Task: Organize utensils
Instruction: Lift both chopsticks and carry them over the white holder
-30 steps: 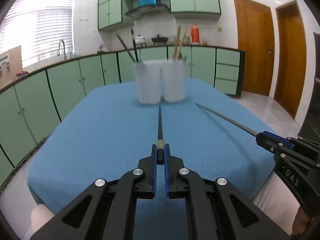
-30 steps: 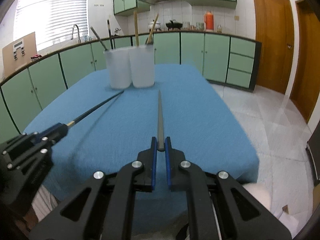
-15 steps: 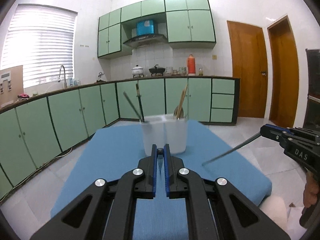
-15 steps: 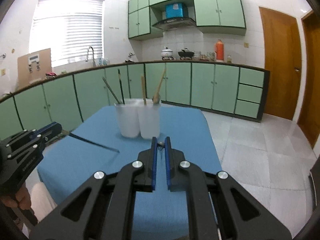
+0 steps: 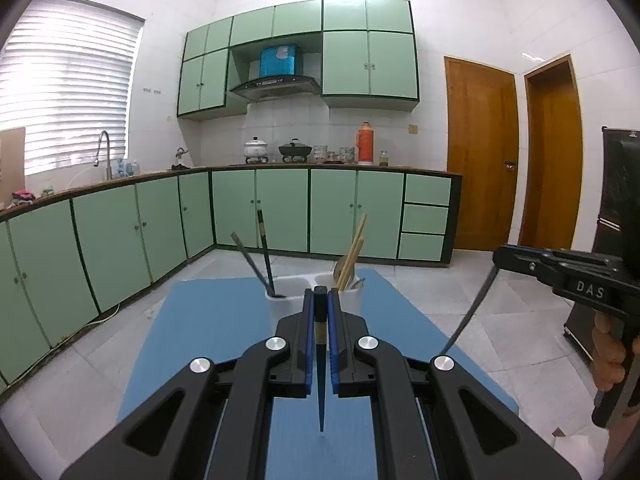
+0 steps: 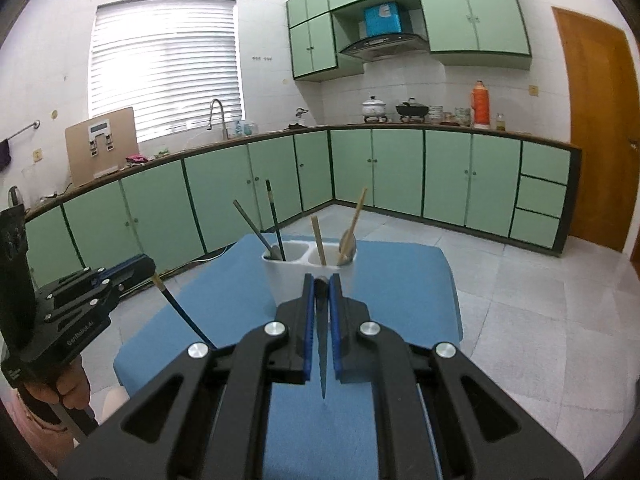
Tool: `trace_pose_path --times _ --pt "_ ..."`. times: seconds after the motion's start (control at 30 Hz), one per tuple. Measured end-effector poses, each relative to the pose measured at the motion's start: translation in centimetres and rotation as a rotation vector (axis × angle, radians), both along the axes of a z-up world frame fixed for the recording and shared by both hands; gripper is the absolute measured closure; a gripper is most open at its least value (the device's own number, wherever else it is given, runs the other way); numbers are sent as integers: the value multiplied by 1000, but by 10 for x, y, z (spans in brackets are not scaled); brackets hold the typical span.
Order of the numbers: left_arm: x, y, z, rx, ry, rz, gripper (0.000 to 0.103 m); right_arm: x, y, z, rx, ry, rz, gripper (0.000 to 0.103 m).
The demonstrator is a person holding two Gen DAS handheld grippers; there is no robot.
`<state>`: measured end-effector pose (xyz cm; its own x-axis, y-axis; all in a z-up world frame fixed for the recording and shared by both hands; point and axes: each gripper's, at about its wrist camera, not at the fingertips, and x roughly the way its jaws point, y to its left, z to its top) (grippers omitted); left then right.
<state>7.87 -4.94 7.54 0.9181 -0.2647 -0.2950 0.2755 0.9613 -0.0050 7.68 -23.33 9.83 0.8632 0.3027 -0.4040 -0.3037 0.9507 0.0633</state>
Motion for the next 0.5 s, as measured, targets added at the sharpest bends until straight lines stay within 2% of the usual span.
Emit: trace_pose_path --times 0.33,0.5 --pt "20 -3 28 -7 -47 -14 97 26 15 43 3 -24 73 97" --pt "35 -3 52 -22 -84 -6 97 41 24 71 29 -49 107 97"
